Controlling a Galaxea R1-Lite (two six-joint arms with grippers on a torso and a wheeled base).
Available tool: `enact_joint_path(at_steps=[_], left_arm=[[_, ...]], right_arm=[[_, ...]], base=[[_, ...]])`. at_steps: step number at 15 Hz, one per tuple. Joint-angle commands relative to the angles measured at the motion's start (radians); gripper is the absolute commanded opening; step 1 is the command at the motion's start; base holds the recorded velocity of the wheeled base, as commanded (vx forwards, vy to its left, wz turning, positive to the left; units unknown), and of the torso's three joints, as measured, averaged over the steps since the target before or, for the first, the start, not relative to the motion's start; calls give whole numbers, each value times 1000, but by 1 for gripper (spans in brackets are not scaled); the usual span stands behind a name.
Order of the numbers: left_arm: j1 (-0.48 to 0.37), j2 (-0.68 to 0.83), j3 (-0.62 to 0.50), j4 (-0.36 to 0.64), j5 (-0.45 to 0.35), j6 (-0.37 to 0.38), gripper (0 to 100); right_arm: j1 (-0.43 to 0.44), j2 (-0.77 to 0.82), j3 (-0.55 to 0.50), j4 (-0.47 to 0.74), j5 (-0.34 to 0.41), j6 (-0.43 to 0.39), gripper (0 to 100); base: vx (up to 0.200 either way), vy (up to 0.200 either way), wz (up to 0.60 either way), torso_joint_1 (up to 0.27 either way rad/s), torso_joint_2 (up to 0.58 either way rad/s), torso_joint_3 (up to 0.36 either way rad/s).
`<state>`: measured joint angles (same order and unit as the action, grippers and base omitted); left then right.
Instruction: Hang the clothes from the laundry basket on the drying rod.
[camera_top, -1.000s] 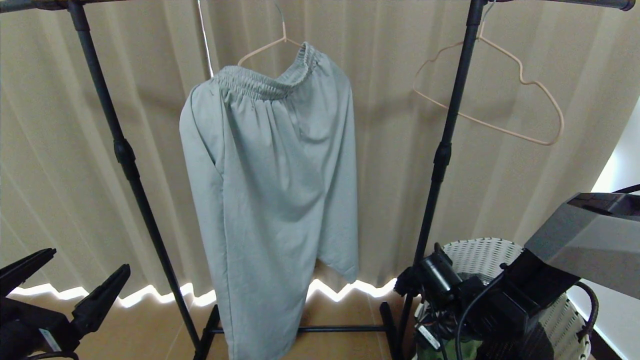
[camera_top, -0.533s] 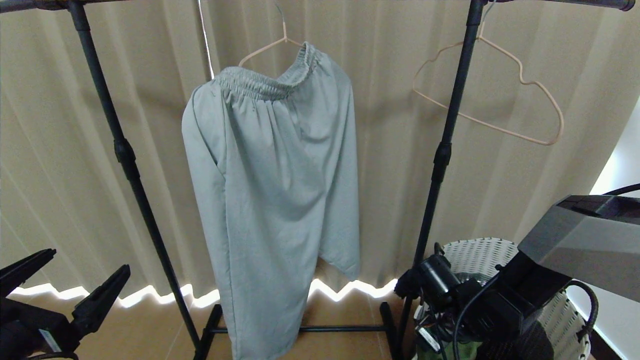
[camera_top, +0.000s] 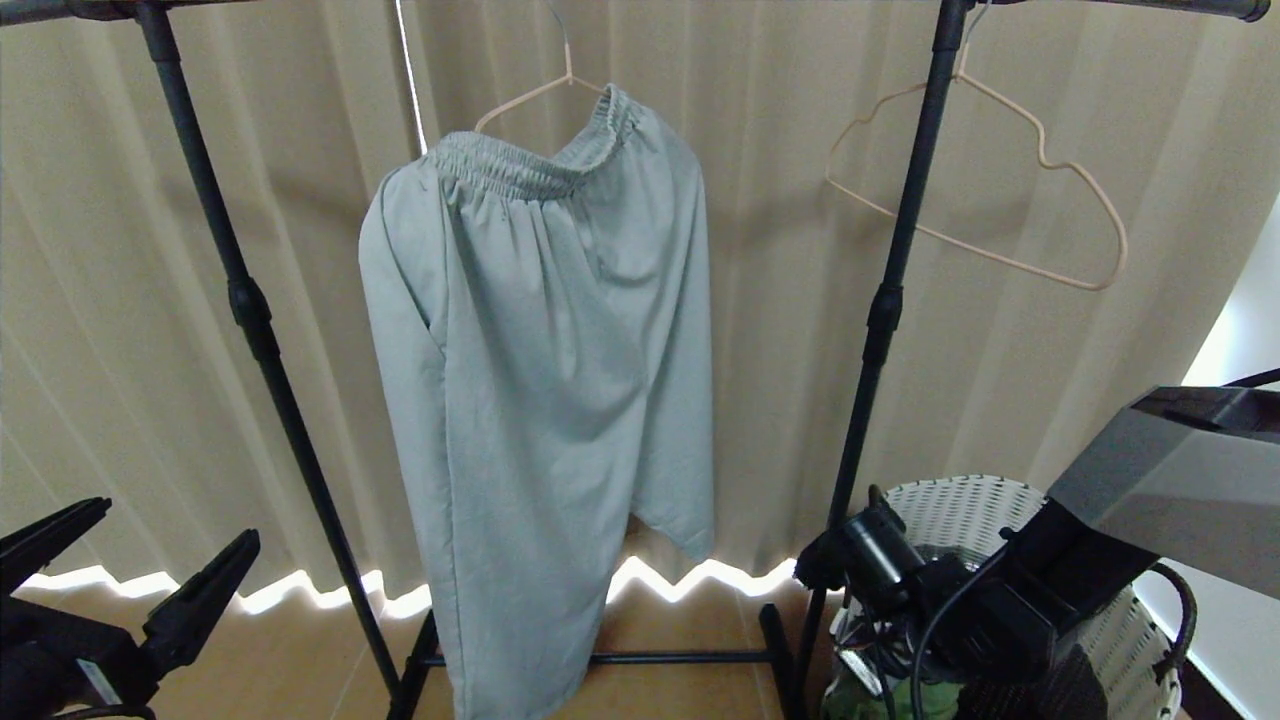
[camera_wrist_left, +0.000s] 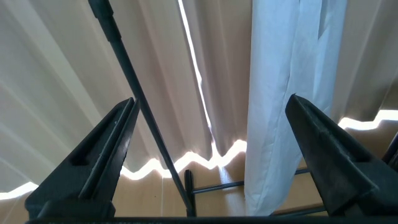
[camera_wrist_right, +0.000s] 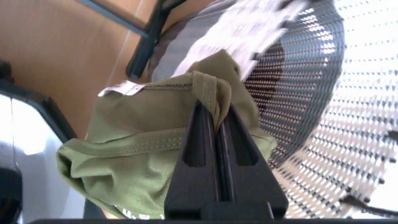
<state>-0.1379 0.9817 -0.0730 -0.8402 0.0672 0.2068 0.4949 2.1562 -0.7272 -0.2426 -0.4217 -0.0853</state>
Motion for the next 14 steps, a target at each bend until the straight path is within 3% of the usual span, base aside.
enact_joint_path(at_steps=[1, 6, 7, 8, 10, 12, 14], left_arm=[[0, 3, 4, 0, 0, 0, 100], [-12, 3, 13, 0, 0, 2, 100], [-14, 2, 13, 0, 0, 2, 100], [-34, -12, 13, 0, 0, 2, 100], [-77, -14, 16, 0, 0, 0, 100], [-112, -12, 19, 0, 0, 0, 100], [-169, -9, 28, 0, 0, -1, 100]], right_arm=[[1, -114, 17, 0, -5, 27, 0], [1, -464, 34, 0, 8, 27, 0], [2, -475, 34, 0, 8, 27, 0], [10, -593, 35, 0, 69, 27, 0], [37, -687, 35, 0, 152, 21, 0], [54, -733, 25, -6, 178, 7, 0], [76, -751, 25, -100, 198, -11, 0]], base=[[0, 0, 0, 0, 0, 0], [0, 0, 0, 0, 0, 0], [0, 0, 0, 0, 0, 0], [0, 0, 0, 0, 0, 0], [0, 0, 0, 0, 0, 0], [0, 0, 0, 0, 0, 0], [0, 0, 0, 0, 0, 0]])
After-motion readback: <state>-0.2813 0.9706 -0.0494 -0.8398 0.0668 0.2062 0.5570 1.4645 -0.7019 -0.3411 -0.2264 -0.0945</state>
